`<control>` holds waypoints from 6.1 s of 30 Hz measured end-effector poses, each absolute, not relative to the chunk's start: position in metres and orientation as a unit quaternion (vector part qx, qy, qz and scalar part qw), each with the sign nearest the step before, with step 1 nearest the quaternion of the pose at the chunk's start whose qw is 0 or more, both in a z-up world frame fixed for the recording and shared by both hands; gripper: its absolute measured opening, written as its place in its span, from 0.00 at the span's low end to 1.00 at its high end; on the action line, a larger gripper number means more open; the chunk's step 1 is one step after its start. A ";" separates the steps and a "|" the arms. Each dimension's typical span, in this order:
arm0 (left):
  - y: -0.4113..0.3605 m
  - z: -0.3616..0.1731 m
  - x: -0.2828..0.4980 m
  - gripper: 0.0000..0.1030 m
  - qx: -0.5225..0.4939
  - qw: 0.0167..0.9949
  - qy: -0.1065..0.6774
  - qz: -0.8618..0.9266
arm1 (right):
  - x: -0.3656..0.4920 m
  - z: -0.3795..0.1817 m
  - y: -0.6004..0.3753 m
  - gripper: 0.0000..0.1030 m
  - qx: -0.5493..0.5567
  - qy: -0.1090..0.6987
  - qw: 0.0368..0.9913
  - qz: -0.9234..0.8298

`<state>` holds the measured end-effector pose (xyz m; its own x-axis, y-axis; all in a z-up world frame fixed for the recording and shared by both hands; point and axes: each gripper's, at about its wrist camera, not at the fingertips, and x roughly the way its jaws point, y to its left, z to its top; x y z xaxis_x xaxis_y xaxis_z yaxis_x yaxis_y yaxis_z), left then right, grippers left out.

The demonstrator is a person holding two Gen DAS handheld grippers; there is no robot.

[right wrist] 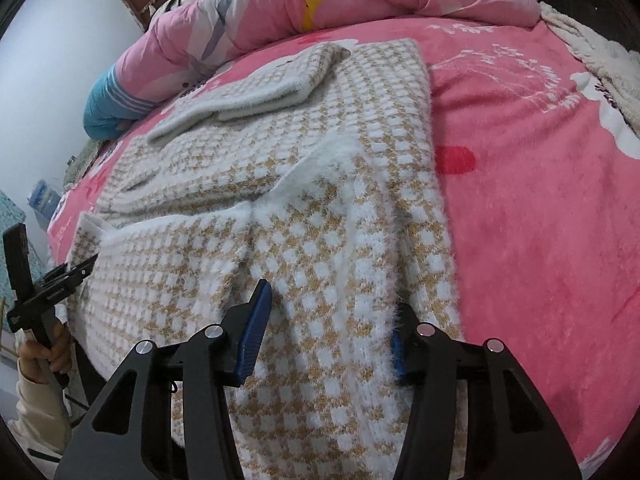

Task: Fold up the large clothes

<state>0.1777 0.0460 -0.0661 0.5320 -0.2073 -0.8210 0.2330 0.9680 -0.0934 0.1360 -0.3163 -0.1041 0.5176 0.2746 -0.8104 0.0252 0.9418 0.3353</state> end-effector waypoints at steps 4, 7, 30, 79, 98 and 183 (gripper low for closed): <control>0.045 -0.066 0.177 0.57 0.014 0.875 0.467 -0.125 | 0.136 -0.105 -0.316 0.47 0.154 0.486 0.857 0.072; 0.045 -0.066 0.178 0.57 0.014 0.875 0.467 -0.126 | 0.136 -0.105 -0.316 0.47 0.154 0.486 0.857 0.073; 0.038 -0.064 0.177 0.62 0.050 0.876 0.472 -0.082 | 0.147 -0.102 -0.297 0.47 0.111 0.507 0.854 0.049; 0.062 -0.074 0.193 0.92 -0.010 0.871 0.482 -0.099 | 0.203 -0.119 -0.252 0.94 0.103 0.517 0.849 0.034; 0.069 -0.077 0.195 0.92 -0.021 0.869 0.482 -0.113 | 0.196 -0.118 -0.250 0.94 0.098 0.499 0.861 0.031; 0.066 -0.043 0.164 0.16 0.001 0.908 0.379 -0.179 | 0.137 -0.067 -0.277 0.09 0.115 0.405 0.907 0.011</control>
<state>0.1643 0.0658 -0.0433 0.6490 -0.3239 -0.6884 0.3248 0.9362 -0.1343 0.1366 -0.2766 -0.0674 0.6715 0.1135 -0.7322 0.0726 0.9734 0.2175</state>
